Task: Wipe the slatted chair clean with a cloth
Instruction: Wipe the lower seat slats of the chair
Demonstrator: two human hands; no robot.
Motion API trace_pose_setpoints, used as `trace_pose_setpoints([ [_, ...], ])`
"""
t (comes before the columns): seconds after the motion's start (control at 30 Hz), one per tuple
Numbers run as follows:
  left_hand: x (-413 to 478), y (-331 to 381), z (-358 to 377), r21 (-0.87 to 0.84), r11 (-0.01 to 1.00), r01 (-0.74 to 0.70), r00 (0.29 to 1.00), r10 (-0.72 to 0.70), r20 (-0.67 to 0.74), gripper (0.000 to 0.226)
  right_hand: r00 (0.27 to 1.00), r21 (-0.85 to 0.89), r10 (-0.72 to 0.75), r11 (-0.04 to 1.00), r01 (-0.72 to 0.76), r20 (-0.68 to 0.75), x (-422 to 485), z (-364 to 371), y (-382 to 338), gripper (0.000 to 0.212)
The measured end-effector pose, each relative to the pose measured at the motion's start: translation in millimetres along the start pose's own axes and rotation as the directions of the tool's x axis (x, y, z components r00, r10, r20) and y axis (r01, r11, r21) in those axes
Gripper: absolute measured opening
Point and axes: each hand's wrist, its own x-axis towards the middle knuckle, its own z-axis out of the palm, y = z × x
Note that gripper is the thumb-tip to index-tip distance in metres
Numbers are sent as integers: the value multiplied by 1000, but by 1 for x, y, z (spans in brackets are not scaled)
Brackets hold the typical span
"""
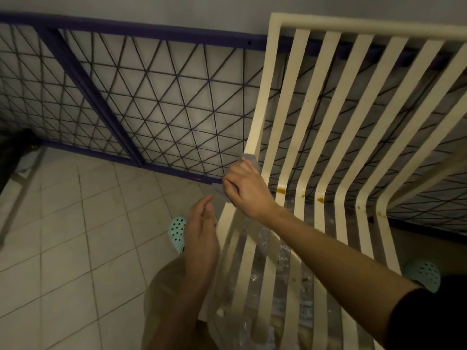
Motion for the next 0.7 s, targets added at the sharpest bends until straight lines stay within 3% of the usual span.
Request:
trace_pose_setpoints([
  [0.2, -2, -1, 3, 45, 981, -186, 982, 187, -14, 41, 998, 53, 56, 997, -56, 11, -34, 7, -32, 19],
  [0.47, 2, -3, 0, 17, 985, -169, 986, 169, -2, 23, 975, 367, 223, 907, -206, -5, -75, 12, -77, 35],
  [0.53, 0, 2, -4, -116, 992, -38, 999, 38, 2, 24, 944, 497, 330, 823, -275, -23, -81, 8, -87, 37],
  [0.6, 3, 4, -9, -280, 936, 215, 976, -217, 24, 27, 867, 663, 494, 669, -336, -59, -89, 2, -91, 35],
  [0.63, 4, 2, -14, -332, 882, 334, 941, -332, 65, 27, 795, 755, 603, 551, -357, -64, -95, -2, -90, 33],
  [0.7, 1, -5, -22, -256, 803, 538, 842, -499, 202, 22, 614, 892, 790, 281, -354, -5, -104, -7, -78, 26],
])
